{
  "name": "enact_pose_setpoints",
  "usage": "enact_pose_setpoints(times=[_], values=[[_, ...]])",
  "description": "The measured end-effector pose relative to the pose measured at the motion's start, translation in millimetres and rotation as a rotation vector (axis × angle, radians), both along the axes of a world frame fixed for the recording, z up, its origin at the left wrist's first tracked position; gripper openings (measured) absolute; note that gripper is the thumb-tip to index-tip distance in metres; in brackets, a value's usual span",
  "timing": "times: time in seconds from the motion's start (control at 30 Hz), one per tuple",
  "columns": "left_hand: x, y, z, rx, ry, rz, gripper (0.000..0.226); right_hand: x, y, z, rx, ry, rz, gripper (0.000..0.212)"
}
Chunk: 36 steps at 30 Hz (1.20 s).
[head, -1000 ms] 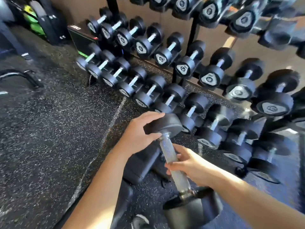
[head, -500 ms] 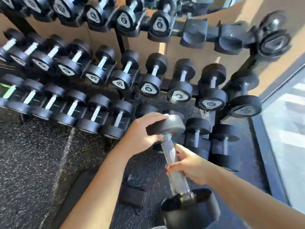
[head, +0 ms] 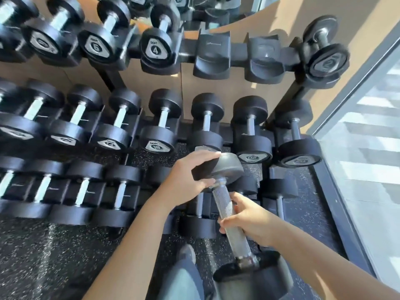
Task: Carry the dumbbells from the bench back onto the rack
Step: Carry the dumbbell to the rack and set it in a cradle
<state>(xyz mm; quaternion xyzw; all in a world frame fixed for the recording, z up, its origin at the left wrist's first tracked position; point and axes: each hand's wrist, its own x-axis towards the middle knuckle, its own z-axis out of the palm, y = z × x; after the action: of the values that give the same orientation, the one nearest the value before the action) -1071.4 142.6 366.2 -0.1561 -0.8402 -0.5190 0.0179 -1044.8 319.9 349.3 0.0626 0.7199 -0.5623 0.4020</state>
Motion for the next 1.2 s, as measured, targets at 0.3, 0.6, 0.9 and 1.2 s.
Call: enact_pose_setpoints(times=[0.3,0.6,0.9,1.2], values=[[-149.1,-26.1,-4.1,-0.003,-0.009,-0.183,0.057,-114.5,-35.6,3.3,0.127,0.022,-0.141,0.061],[-256.4,-37.2,6.0,0.057,0.032,-0.335,0.056,-193.7,-58.1,17.2,0.096,0.021,-0.321,0.051],[-310.7,-22.8,9.6,0.073,-0.008,-0.355,0.058,-244.8,-45.7,18.9,0.045,0.028,-0.385,0.043],[-361.5,31.2,15.8,0.090,-0.043,-0.338,0.059,-300.4,6.5,22.8,0.070,0.004,-0.364,0.052]])
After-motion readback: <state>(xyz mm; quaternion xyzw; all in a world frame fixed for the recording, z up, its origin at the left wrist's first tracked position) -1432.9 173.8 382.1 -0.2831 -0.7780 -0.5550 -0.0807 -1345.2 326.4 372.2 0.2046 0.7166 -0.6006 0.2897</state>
